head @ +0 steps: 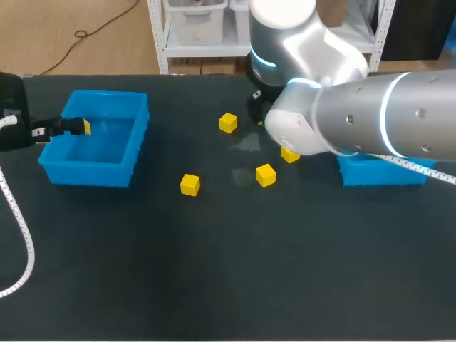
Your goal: Put the green cubes in the right bin and the yellow cubes in the left bin.
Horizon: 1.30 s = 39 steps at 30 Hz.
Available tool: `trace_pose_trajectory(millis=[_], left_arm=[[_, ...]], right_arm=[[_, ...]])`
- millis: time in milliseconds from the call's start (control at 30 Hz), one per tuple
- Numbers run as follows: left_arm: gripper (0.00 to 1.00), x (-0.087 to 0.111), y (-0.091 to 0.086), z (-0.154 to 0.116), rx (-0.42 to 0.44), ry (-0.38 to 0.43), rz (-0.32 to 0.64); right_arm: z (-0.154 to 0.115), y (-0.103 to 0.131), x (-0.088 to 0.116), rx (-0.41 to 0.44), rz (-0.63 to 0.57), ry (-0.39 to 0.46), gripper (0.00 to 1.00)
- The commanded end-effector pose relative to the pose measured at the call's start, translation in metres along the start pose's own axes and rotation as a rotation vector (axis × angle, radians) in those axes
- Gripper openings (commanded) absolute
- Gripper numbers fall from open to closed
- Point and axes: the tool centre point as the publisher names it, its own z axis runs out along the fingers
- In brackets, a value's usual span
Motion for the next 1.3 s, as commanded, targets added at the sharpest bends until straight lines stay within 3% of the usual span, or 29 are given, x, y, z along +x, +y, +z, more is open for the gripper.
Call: trace_pose_trajectory(millis=[33, 367, 400, 467, 500, 900, 1067, 1300], left_arm=[[1.0, -0.001, -0.003, 0.001, -0.013, 0.003, -0.001], [1.0, -0.001, -0.003, 0.001, -0.013, 0.003, -0.001], [1.0, -0.001, -0.003, 0.001, -0.013, 0.003, -0.001], [1.0, -0.001, -0.003, 0.001, -0.013, 0.003, -0.001], [1.0, -0.001, -0.003, 0.001, -0.013, 0.003, -0.001], [1.0, -0.001, -0.003, 0.001, -0.013, 0.003, -0.001], [1.0, -0.001, -0.003, 0.001, -0.013, 0.003, -0.001], [1.0, -0.001, -0.003, 0.001, -0.013, 0.003, -0.001]], right_arm=[[0.005, 0.001, -0.001, -0.005, -0.002, 0.013, 1.0], [0.016, 0.0, 0.01, -0.017, 0.008, 0.046, 1.0], [0.017, 0.0, 0.011, -0.017, 0.012, 0.051, 0.75], [0.018, 0.0, 0.011, -0.02, 0.016, 0.056, 0.13], [0.019, 0.001, 0.012, -0.022, 0.018, 0.058, 0.0], [0.015, 0.003, 0.012, -0.051, 0.03, 0.049, 0.0], [-0.018, -0.013, 0.005, 0.018, 0.065, -0.058, 0.0], [-0.074, -0.062, 0.0, 0.099, 0.186, -0.205, 0.0]])
